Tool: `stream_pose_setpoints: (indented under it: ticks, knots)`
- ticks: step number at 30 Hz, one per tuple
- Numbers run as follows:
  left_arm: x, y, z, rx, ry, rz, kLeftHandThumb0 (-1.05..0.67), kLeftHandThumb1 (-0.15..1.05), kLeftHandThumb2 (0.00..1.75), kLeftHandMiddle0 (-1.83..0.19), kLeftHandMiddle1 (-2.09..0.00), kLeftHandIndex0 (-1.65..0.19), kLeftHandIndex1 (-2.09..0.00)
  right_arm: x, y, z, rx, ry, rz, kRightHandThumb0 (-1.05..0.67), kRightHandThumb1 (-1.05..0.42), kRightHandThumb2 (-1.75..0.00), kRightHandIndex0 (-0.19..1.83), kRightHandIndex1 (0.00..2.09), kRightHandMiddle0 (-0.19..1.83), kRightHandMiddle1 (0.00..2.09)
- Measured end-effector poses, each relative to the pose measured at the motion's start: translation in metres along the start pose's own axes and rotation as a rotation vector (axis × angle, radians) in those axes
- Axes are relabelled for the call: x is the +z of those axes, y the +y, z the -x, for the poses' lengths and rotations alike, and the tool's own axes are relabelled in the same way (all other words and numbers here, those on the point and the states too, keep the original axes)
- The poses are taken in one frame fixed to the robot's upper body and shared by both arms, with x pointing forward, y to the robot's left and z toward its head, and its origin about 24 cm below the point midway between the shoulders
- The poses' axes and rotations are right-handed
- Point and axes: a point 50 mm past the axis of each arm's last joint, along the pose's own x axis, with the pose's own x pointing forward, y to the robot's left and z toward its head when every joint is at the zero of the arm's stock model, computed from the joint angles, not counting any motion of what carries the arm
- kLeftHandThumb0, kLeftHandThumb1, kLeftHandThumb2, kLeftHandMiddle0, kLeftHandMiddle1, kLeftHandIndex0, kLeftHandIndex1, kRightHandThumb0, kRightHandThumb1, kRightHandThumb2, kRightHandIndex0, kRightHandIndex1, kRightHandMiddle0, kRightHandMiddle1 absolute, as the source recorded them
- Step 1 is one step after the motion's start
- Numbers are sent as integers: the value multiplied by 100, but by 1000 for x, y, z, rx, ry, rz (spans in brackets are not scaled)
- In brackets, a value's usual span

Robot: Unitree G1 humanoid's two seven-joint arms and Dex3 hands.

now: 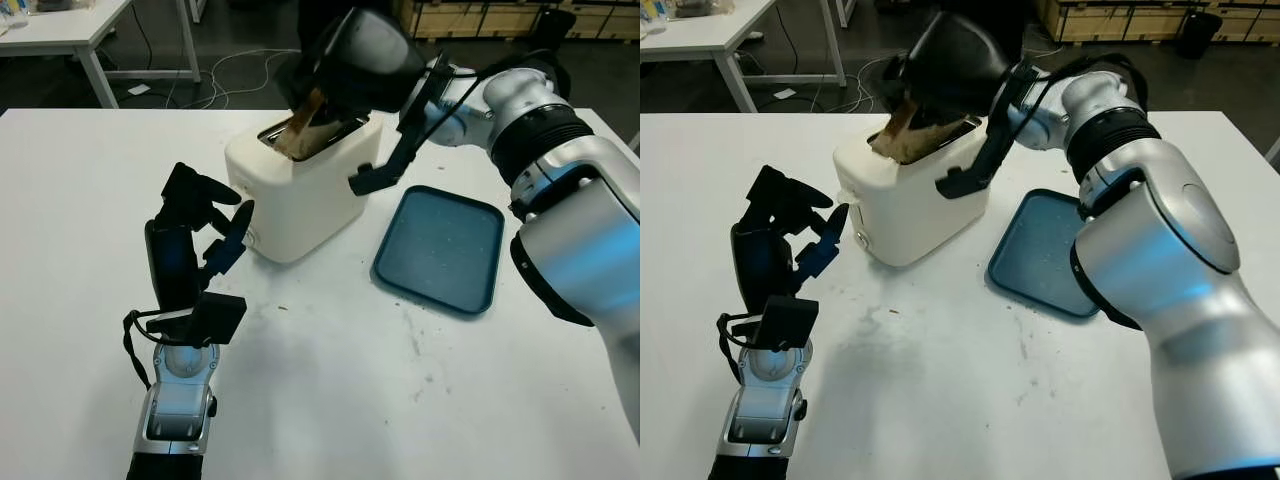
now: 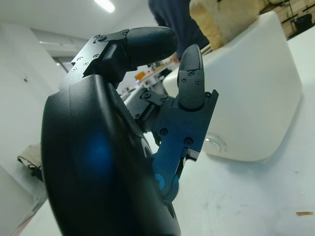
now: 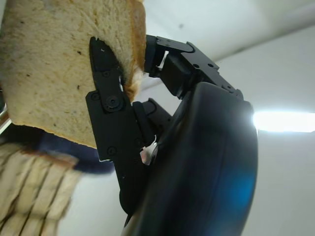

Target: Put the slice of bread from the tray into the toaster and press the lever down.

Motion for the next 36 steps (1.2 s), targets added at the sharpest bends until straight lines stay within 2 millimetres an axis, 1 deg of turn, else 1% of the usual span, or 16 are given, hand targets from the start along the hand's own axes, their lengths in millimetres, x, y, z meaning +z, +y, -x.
stream_pose_setpoints:
  ticks: [1,3,4,6,10,18,22,24,26,28,30,32,34,35,36]
  knots:
    - [0,0,0,0,0,0,-18,76,46,-89,-175,-40,-172,-3,2,1,45,22,19,-74,-92,-24,44,83,61,38]
    - [0,0,0,-1,0,1,-18,76,46,-89,-175,-41,-172,-9,4,2,102,62,54,-78,-92,-20,33,64,58,15]
    - [0,0,0,-1,0,2,-18,76,46,-89,-175,-41,-172,-12,4,3,121,83,66,-78,-92,-19,29,60,56,11]
    - [0,0,0,-1,0,1,-17,76,46,-89,-175,-41,-172,-18,3,4,151,118,83,-80,-92,-19,25,58,54,7]
    - [0,0,0,-1,0,1,-18,74,46,-90,-175,-42,-172,-24,1,7,180,148,93,-80,-92,-13,15,62,50,2]
    - [0,0,0,-1,0,1,-18,75,47,-91,-175,-42,-172,-30,1,11,203,177,94,-75,-92,-10,10,64,49,1]
    - [0,0,0,-1,1,4,-18,75,47,-91,-175,-42,-173,-30,1,11,198,185,97,-72,-92,-15,3,74,45,0]
    - [0,0,0,0,2,7,-18,75,47,-91,-175,-41,-173,-32,-2,11,180,207,80,-69,-92,-21,1,76,41,0]
    - [0,0,0,-1,2,5,-18,75,47,-91,-175,-42,-172,-36,-8,11,118,250,-1,-60,-92,-19,6,78,47,4]
    - [0,0,0,-2,-1,-3,-18,75,46,-91,-175,-42,-173,-40,-17,11,-10,295,-138,-56,-92,-16,16,83,55,7]
    - [0,0,0,-2,0,-5,-18,76,46,-91,-175,-42,-173,-44,-26,15,-191,330,-313,-54,-92,-17,30,90,67,13]
    - [-1,0,1,-1,3,1,-18,76,46,-91,-175,-41,-173,-48,-26,24,-373,371,-510,-49,-92,-16,41,96,74,17]
    - [-2,0,1,0,6,13,-21,77,45,-90,-175,-41,-172,-51,-15,38,-529,414,-704,-47,-92,-20,52,102,79,20]
    - [-2,0,1,1,7,18,-21,77,45,-90,-175,-41,-172,-51,-4,46,-574,436,-790,-46,-92,-21,55,103,80,20]
    - [-2,0,1,0,8,21,-22,78,45,-90,-175,-41,-172,-50,10,56,-593,457,-859,-42,-92,-23,66,99,84,20]
